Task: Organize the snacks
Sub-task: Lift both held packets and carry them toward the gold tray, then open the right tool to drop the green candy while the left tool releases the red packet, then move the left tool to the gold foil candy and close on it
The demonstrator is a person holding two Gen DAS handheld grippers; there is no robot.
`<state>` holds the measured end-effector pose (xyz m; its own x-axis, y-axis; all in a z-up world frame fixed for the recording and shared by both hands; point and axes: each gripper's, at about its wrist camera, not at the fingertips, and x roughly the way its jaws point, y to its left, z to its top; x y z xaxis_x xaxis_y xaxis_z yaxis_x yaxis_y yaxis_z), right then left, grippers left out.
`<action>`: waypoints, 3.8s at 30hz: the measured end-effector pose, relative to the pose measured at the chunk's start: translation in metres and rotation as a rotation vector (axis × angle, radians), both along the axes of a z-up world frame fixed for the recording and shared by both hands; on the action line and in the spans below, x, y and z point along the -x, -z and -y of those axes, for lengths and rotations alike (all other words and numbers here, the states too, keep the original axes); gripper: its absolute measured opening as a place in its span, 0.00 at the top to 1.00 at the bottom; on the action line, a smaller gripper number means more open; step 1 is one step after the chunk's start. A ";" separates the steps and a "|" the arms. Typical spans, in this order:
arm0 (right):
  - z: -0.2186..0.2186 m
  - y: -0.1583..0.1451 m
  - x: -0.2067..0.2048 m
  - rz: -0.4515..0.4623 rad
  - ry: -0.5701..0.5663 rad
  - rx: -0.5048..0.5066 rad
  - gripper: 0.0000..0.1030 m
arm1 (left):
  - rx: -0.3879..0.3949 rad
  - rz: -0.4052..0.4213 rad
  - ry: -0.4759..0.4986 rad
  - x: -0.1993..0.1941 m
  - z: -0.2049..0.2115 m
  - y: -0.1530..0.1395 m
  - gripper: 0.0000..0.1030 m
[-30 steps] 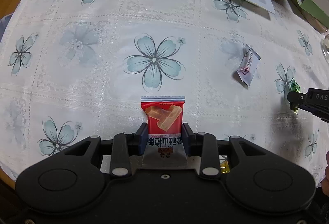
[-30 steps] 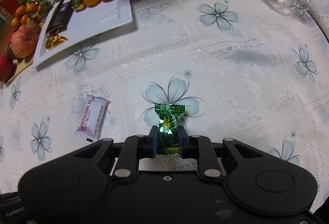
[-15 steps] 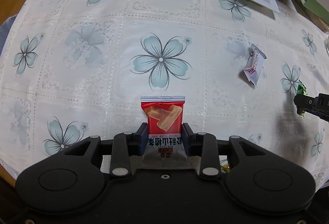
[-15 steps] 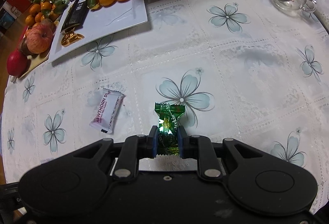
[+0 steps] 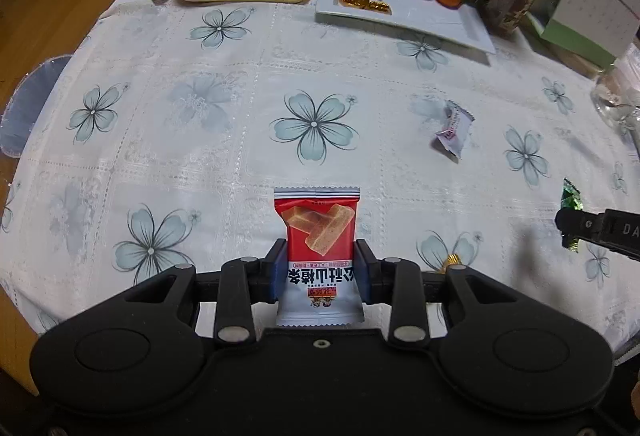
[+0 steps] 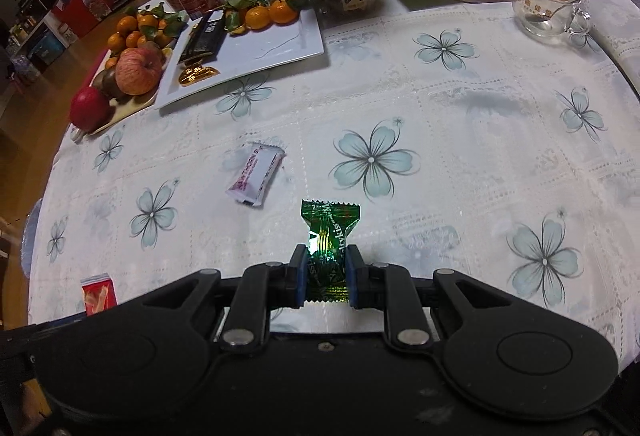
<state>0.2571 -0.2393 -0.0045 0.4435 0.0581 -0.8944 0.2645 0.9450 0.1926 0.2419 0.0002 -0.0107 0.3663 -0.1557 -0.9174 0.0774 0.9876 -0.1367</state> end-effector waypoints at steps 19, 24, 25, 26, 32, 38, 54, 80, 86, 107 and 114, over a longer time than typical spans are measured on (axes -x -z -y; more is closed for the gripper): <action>-0.004 -0.007 0.184 0.161 -0.003 -0.092 0.80 | 0.073 0.036 -0.004 0.121 -0.030 0.006 0.59; -0.019 -0.005 0.183 0.149 -0.088 -0.100 0.80 | 0.129 -0.053 0.033 0.126 -0.028 0.019 0.59; -0.022 -0.002 0.180 0.138 -0.103 -0.101 0.80 | 0.127 -0.059 0.033 0.126 -0.027 0.021 0.59; -0.026 0.001 0.179 0.124 -0.116 -0.105 0.80 | 0.118 -0.060 0.029 0.125 -0.026 0.022 0.59; -0.039 0.013 0.173 0.079 -0.159 -0.112 0.80 | 0.092 -0.056 -0.004 0.117 -0.022 0.027 0.58; -0.049 0.027 0.164 0.023 -0.185 -0.130 0.80 | 0.079 -0.060 -0.006 0.109 -0.015 0.032 0.58; -0.062 0.040 0.149 -0.015 -0.200 -0.138 0.76 | 0.080 -0.059 0.021 0.104 -0.003 0.034 0.59; -0.054 0.039 0.156 -0.016 -0.176 -0.101 0.75 | -0.136 0.083 0.003 0.115 0.000 0.024 0.59; -0.046 0.036 0.159 -0.012 -0.144 -0.103 0.75 | -0.136 0.096 0.015 0.119 -0.001 0.022 0.58; -0.021 0.016 0.109 -0.047 -0.071 -0.072 0.73 | -0.160 0.098 0.204 0.100 0.027 0.000 0.58; -0.008 0.011 0.059 -0.066 -0.048 -0.078 0.73 | -0.102 0.070 0.291 0.062 0.043 0.003 0.58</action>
